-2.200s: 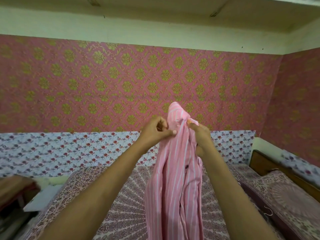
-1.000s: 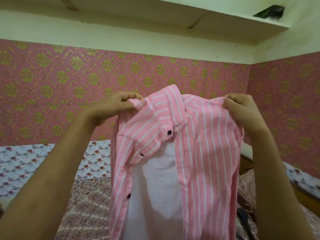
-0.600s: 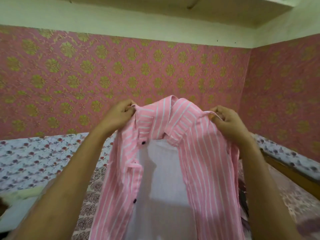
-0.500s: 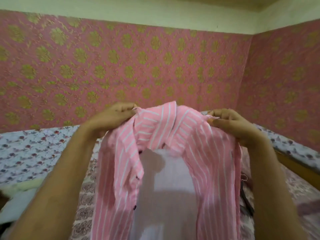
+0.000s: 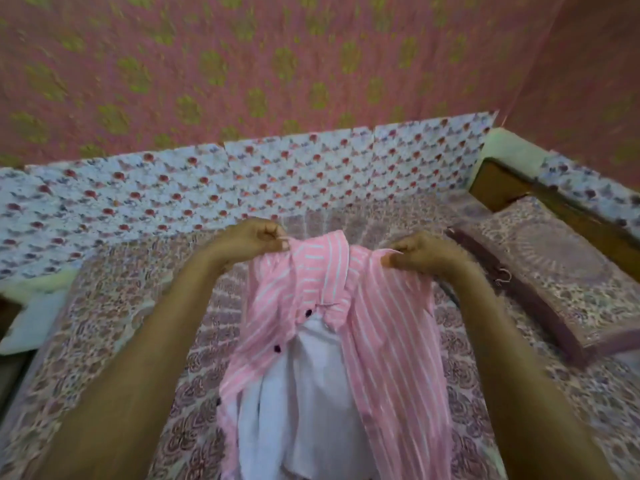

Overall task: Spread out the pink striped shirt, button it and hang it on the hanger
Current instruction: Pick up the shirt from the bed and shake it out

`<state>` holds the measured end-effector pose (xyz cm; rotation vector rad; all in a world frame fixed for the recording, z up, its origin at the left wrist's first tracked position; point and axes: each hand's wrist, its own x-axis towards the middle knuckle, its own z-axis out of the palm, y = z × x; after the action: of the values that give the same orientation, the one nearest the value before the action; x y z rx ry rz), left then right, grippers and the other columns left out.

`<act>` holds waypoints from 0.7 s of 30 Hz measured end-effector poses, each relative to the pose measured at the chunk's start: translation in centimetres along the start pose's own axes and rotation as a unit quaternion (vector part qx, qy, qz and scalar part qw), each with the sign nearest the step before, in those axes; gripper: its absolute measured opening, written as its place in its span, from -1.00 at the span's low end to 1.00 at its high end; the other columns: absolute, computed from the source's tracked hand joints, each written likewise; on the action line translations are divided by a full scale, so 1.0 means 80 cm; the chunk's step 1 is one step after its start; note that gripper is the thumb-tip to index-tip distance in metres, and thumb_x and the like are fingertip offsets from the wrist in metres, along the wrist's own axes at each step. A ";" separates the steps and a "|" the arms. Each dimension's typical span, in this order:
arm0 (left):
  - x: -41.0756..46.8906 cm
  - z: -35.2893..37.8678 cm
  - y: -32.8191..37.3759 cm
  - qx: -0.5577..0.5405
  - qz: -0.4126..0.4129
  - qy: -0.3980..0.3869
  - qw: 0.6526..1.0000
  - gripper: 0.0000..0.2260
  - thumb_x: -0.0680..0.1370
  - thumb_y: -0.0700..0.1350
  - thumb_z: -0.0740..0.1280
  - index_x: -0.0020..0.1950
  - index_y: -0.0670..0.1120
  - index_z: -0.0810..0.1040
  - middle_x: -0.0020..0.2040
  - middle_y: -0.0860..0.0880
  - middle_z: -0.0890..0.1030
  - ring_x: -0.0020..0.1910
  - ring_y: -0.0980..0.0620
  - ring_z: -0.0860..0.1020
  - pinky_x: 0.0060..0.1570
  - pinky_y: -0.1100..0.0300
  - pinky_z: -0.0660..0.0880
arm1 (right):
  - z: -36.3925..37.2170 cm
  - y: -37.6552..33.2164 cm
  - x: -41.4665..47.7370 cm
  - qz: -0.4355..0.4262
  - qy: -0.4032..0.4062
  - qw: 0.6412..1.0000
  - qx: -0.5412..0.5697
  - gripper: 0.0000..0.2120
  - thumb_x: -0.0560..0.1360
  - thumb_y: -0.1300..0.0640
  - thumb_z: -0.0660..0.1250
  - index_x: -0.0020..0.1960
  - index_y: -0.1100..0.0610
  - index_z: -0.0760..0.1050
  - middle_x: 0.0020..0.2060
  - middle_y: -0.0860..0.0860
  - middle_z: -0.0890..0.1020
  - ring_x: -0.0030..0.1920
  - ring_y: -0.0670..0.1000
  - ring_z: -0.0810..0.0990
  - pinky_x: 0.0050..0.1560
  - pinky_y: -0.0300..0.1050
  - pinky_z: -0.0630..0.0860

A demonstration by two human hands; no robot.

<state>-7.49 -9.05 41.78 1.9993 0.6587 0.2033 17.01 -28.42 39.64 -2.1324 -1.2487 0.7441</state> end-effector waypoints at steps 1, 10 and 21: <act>0.026 0.009 -0.026 0.000 -0.017 0.012 1.000 -0.93 0.47 -0.25 0.38 -0.20 -0.11 0.59 -0.30 0.09 0.61 -0.24 0.18 0.55 -0.12 0.28 0.42 | 0.013 0.018 0.028 0.006 0.010 0.999 -0.033 -0.69 0.46 0.12 0.38 -0.09 0.41 0.55 -0.29 0.28 0.55 -0.25 0.07 0.52 -0.30 -0.11 0.36; 0.302 0.012 -0.147 0.005 -0.079 0.236 0.969 -0.88 0.45 -0.24 0.39 -0.03 -0.21 0.61 -0.19 -0.02 0.59 -0.27 0.15 0.50 -0.02 0.21 0.42 | 0.049 0.118 0.297 0.047 0.252 0.966 0.023 -0.74 0.52 0.10 0.29 -0.29 0.23 0.52 -0.47 0.07 0.47 -0.51 -0.05 0.26 -0.53 -0.26 0.20; 0.442 0.160 -0.413 0.212 -0.092 0.078 0.970 -0.59 0.48 -0.20 0.35 0.33 -0.20 0.41 0.35 -0.21 0.41 0.36 -0.15 0.35 0.36 0.08 0.22 | 0.259 0.318 0.415 0.098 0.102 0.989 -0.036 -0.57 0.53 0.12 0.23 0.38 0.16 0.32 0.31 0.14 0.46 0.28 0.16 0.45 0.29 0.01 0.35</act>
<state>15.29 12.14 2.59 2.3273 1.0541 0.1152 31.17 -5.57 1.49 -2.3492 -0.9819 0.5489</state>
